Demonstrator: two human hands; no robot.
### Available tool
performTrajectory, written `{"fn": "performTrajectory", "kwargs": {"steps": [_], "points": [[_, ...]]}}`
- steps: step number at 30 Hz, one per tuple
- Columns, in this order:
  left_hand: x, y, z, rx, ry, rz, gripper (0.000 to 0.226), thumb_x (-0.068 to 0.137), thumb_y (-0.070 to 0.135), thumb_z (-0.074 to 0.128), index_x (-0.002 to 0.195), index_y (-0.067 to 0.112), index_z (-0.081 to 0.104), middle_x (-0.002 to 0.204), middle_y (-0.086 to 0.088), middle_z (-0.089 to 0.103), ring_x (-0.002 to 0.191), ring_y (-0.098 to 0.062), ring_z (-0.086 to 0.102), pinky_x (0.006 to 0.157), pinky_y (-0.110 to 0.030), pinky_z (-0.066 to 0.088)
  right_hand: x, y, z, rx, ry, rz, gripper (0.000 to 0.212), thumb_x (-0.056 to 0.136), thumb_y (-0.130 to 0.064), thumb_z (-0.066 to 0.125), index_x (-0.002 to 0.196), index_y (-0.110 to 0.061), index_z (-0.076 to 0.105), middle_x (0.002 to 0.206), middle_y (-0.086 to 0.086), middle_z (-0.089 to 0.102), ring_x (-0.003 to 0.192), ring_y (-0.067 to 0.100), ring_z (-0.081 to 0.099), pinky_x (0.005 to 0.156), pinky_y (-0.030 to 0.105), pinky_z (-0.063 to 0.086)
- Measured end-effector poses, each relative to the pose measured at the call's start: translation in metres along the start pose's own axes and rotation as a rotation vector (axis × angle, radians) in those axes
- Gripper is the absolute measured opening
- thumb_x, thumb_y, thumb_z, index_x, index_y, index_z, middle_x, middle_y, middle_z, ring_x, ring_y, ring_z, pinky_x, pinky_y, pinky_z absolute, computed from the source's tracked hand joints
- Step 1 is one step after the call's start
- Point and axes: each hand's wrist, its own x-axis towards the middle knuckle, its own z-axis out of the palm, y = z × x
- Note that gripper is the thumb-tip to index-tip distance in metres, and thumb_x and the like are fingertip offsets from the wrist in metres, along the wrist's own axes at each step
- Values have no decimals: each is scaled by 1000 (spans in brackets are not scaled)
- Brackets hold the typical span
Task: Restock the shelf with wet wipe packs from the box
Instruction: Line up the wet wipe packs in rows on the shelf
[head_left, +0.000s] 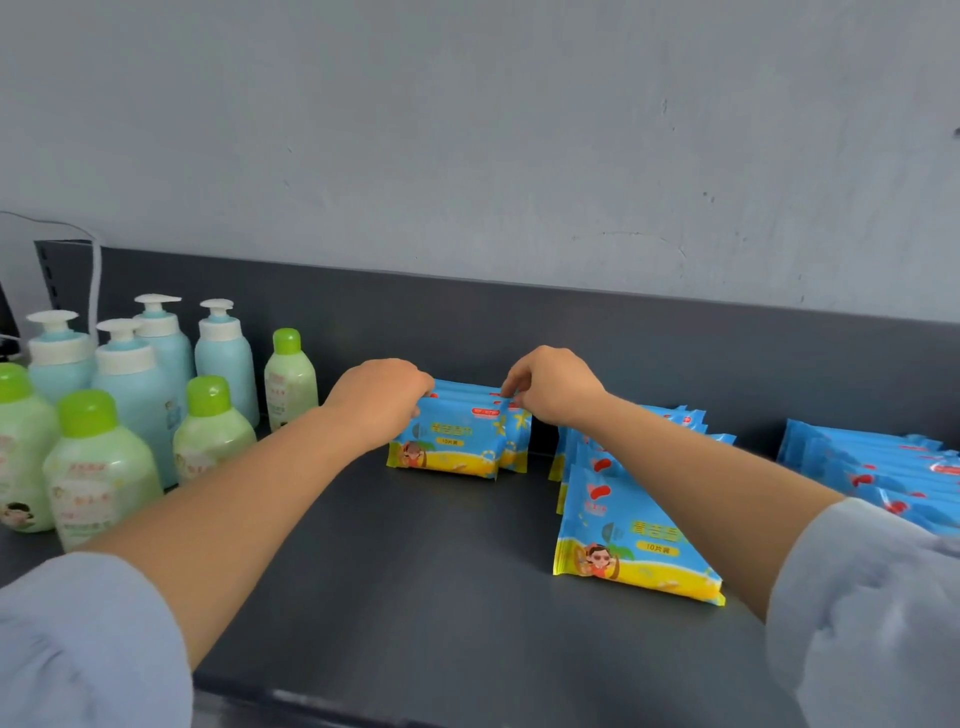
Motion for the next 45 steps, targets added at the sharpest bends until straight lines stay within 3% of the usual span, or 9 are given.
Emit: {"fn": "performTrajectory", "kwargs": {"steps": [7,18,26,40,45], "points": [[7,2,8,9,24,-10,23,94,15,52,116,17,59,99,0,55,85,-16,56,61,-28,42,-3,0,1,-45,-16,-21,36,89,3,53,111,-20,71,119,0,64,101,16,61,86,29,54],[3,11,6,80,103,-39,31,90,18,62,119,20,54,108,3,56,98,-15,52,64,-27,38,-11,-1,-2,-78,-38,-54,30,95,-18,56,124,-17,63,121,1,63,106,18,59,92,30,50],[-8,27,-20,105,95,-81,23,90,17,61,111,18,54,90,4,49,82,-13,48,54,-26,34,-32,2,-25,-59,-6,-89,33,93,-21,58,126,-17,60,124,0,63,110,19,59,95,34,50],[-78,85,-66,70,103,-147,27,93,24,56,119,17,57,109,-1,59,99,-22,57,64,-33,40,-128,30,-72,-141,86,-90,32,93,-28,59,123,-20,60,123,-2,63,110,18,59,91,35,51],[-104,113,-79,50,111,-116,22,93,28,55,111,15,59,100,0,58,85,-18,53,60,-31,35,-177,39,-91,-194,75,-31,31,93,-27,57,124,-22,60,127,-4,60,115,18,56,91,36,50]]}}
